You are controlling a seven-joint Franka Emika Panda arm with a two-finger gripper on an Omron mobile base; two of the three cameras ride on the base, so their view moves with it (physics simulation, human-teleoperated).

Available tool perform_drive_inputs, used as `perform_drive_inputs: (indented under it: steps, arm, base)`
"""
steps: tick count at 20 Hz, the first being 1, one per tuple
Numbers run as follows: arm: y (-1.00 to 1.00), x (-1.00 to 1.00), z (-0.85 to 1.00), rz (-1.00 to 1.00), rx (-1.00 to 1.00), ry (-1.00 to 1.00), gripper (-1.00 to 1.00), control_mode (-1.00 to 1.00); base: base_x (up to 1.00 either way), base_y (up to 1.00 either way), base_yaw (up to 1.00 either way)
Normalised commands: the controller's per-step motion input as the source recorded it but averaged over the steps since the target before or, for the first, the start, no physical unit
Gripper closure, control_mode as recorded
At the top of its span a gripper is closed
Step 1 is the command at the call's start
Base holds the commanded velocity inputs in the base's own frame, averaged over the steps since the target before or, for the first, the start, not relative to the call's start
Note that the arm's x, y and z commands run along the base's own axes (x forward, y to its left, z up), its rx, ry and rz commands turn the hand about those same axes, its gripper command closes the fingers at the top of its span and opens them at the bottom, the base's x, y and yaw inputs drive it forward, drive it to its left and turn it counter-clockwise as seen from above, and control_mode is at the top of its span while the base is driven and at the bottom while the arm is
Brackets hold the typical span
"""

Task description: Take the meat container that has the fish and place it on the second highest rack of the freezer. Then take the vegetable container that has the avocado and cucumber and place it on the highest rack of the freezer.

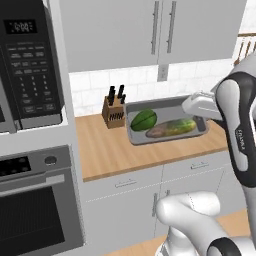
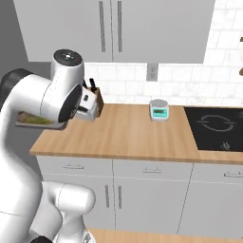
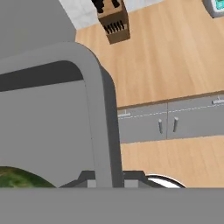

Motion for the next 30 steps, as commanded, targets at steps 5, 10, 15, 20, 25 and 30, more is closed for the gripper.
perform_drive_inputs:
  steps: [5, 10, 15, 20, 25, 30]
  arm:
    - [-0.05, -0.32, 0.07, 0.06, -0.05, -0.07, 1.00, -1.00]
    - [0.00, 0.00, 0.00, 0.00, 0.00, 0.00, 1.00, 1.00]
    - [0.00, 0.00, 0.00, 0.00, 0.00, 0.00, 1.00, 1.00]
    - [0.00, 0.00, 0.00, 0.00, 0.00, 0.00, 1.00, 1.00]
    - [0.00, 0.00, 0.00, 0.00, 0.00, 0.00, 1.00, 1.00]
    - [0.00, 0.00, 0.00, 0.00, 0.00, 0.00, 1.00, 1.00]
  base:
    - [0.00, 0.00, 0.00]
    - [-0.13, -0.07, 0.00]
    - [-0.47, -0.39, 0.13]
    - [-0.04, -0.81, 0.19]
    - [0.09, -0.85, 0.24]
    - [0.00, -0.11, 0.45]
